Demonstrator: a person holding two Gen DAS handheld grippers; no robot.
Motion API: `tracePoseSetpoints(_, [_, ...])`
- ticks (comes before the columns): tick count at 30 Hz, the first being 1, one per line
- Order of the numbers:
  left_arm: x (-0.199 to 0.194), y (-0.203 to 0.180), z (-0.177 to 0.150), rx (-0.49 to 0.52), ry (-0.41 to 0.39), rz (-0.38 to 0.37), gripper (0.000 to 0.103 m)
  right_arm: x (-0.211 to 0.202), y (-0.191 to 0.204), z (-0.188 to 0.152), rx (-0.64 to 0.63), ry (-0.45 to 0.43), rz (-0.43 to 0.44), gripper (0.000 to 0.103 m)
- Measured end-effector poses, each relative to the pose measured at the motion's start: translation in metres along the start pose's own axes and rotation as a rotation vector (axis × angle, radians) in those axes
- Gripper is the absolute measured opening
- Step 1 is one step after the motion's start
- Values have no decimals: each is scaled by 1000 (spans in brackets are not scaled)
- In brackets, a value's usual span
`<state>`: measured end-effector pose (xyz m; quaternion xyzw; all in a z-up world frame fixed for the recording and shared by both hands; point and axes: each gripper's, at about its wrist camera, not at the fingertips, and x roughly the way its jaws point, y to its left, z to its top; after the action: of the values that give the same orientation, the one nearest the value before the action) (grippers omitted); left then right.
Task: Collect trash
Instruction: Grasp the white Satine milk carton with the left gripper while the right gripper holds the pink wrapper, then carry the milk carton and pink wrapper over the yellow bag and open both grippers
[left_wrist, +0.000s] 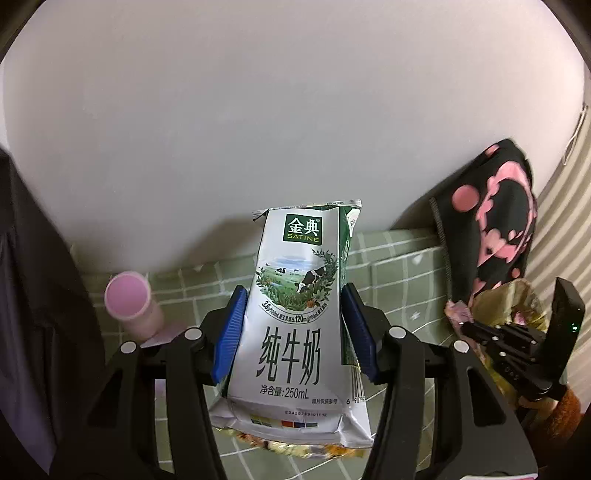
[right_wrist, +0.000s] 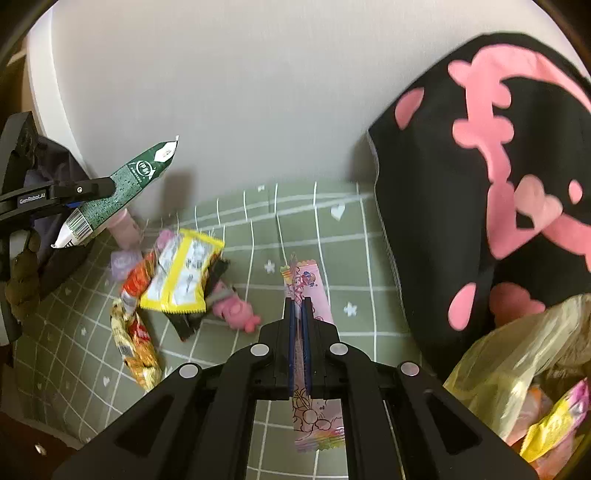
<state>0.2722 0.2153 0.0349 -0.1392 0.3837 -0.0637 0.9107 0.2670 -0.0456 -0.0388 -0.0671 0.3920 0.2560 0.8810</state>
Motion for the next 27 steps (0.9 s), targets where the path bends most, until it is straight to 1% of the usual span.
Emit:
tracePoseSetpoints(4, [-3, -13, 14, 8, -22, -40, 50, -10, 2, 15, -5, -26, -22, 6])
tracePoseSetpoints(7, [-1, -25, 25, 33, -27, -67, 50, -22, 0, 27, -9, -58, -48, 5])
tracePoseSetpoints(10, [0, -41, 36, 70, -32, -105, 50, -37, -8, 37, 3, -92, -80, 6])
tracePoseSetpoints(14, [5, -70, 47, 129, -33, -164, 50, -60, -25, 44, 39, -133, -143, 6])
tracePoseSetpoints(18, [11, -103, 52, 201, -22, -228, 50, -81, -45, 40, 75, -152, -207, 6])
tracePoseSetpoints(23, [18, -149, 49, 311, -11, -312, 50, -105, -70, 30, 121, -165, -297, 6])
tracePoseSetpoints(27, [23, -178, 42, 355, 9, -376, 50, -125, -92, 16, 168, -162, -363, 6])
